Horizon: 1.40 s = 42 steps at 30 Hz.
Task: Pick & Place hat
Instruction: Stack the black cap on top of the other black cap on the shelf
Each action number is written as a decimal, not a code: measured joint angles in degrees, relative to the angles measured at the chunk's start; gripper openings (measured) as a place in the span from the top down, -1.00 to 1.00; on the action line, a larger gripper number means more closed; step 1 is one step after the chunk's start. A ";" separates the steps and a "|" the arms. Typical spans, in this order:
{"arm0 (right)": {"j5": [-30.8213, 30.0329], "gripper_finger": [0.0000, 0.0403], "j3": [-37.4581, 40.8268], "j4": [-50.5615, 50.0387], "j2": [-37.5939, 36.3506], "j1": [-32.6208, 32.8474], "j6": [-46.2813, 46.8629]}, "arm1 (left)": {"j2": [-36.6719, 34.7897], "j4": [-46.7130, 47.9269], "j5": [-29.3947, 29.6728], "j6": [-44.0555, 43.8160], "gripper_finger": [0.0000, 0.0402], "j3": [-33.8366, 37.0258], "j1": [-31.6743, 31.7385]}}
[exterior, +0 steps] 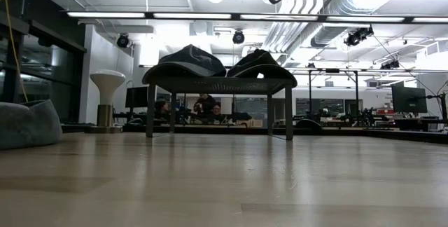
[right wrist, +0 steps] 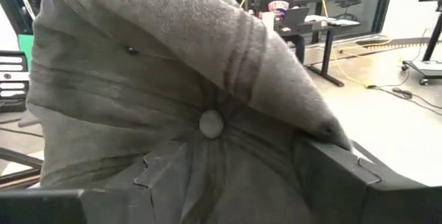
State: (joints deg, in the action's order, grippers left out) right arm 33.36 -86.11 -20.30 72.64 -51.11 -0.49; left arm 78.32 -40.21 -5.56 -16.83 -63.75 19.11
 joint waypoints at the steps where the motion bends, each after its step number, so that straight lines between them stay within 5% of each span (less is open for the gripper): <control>1: 0.05 -0.18 0.00 0.01 -0.03 -0.42 0.00 | 0.00 0.16 0.38 0.06 0.97 0.00 0.00; 28: -2.03 -0.18 -0.09 0.13 1.29 -6.47 -8.81 | 0.00 2.37 2.95 0.52 0.97 0.00 0.02; 42: 15.56 -0.18 -0.09 -2.80 5.83 -6.10 -12.43 | 0.00 2.27 1.34 0.47 0.97 0.00 0.00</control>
State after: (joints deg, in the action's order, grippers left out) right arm 48.92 -86.19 -23.10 78.47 -57.20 -12.92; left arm 78.32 -37.94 -4.22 -16.36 -63.75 19.11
